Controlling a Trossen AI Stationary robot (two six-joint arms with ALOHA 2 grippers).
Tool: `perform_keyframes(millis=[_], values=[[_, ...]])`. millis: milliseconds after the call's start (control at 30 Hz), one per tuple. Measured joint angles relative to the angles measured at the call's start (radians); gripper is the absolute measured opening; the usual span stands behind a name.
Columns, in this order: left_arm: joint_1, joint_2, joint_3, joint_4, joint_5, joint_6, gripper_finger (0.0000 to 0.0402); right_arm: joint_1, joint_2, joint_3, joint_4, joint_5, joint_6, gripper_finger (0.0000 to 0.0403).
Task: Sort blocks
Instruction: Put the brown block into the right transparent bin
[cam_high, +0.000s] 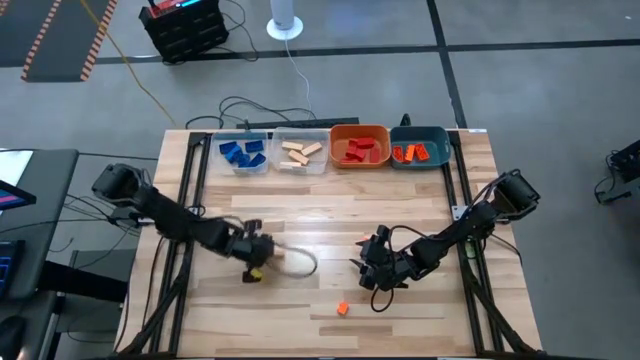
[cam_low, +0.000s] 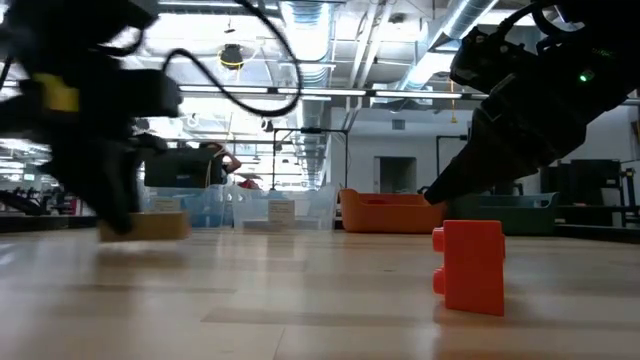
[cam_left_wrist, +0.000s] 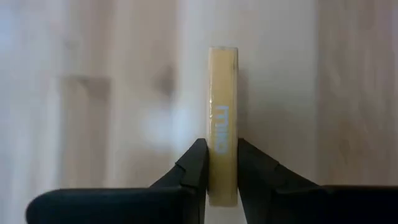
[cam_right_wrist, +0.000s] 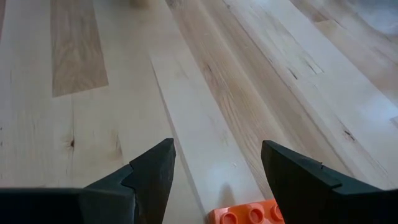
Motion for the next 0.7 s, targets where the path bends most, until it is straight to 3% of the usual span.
perform_keyframes(millis=[200,467,700], values=[[0.238,0.006,0.097,0.016,0.079,0.139,0.0055,-0.005,0.0,0.0,0.006,-0.001,-0.001,0.0271],[0.627,0.152,0.417,-0.143,0.149,0.345,0.0055,-0.03,0.0,0.0,0.02,-0.039,0.004,0.0271],[0.881,0.295,0.685,-0.308,0.171,0.475,0.0055,-0.01,0.0,0.0,0.018,-0.048,0.006,0.0271]])
